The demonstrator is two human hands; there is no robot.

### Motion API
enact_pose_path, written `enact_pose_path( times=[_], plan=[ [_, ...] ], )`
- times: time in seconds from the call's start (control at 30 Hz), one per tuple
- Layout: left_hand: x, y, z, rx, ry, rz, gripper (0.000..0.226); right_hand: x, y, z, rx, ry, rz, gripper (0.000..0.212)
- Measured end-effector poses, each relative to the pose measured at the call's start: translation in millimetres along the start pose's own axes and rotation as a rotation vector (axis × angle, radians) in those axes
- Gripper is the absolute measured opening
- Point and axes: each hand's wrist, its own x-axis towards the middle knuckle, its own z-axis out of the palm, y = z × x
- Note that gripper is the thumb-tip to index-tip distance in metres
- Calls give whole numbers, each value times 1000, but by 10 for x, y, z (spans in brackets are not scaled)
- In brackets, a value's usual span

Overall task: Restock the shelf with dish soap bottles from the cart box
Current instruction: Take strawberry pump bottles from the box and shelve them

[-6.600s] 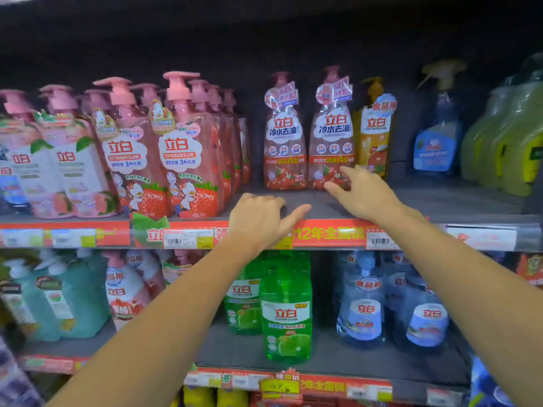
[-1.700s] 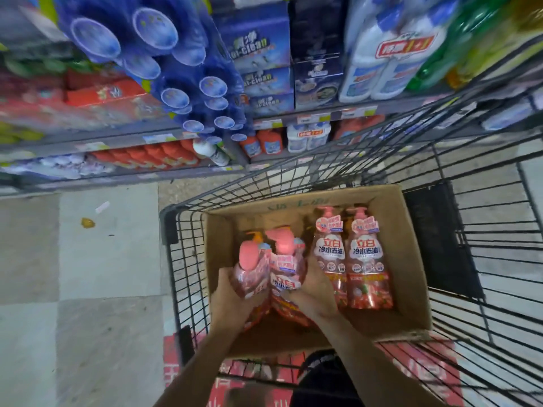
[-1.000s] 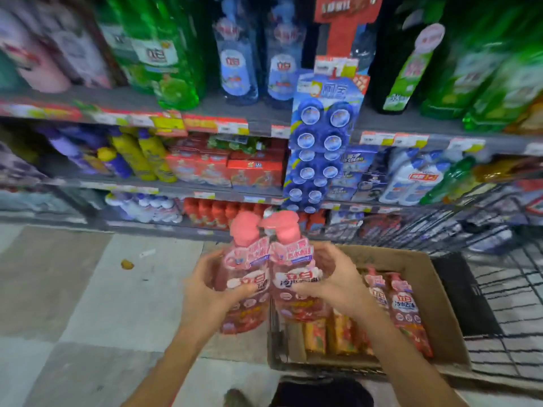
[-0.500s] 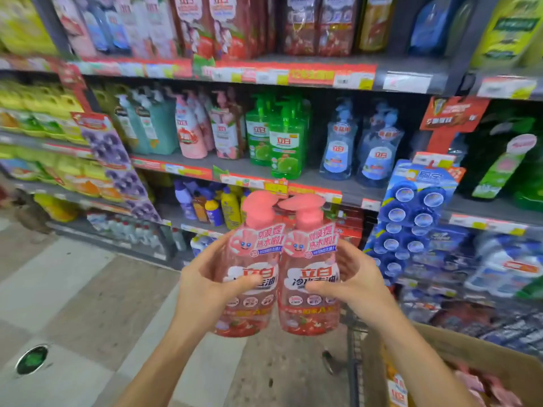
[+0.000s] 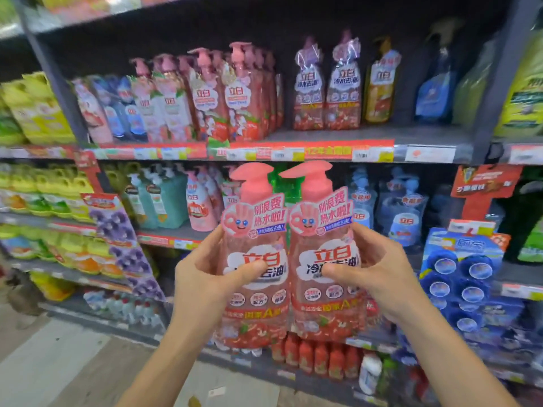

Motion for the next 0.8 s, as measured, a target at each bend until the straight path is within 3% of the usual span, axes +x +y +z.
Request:
enact_pose_path(
  times=[0.2,0.37,0.57,0.63,0.7,0.8],
  plan=[
    [913,-40,119,-22,-70,73,108,757,34,-79,36,74,-66,65],
    [1648,-6,292,-21,-124,154,76,1366,-8,-127,29,113,-179,68],
    [2345,39,412,-103,-108,167,88,1878,-205,-148,17,143,-243,54],
    [2587,134,485,-123,-140,186,101,2052,-319,-178,21,173,-267,50],
    [2807,262,573,-152,-183,215,113,2244,-421,-239,43,207,-286,53],
    [3095,422,714,-176,-244,244,99,2529,-578,-293,17,258,-304,71]
  ],
)
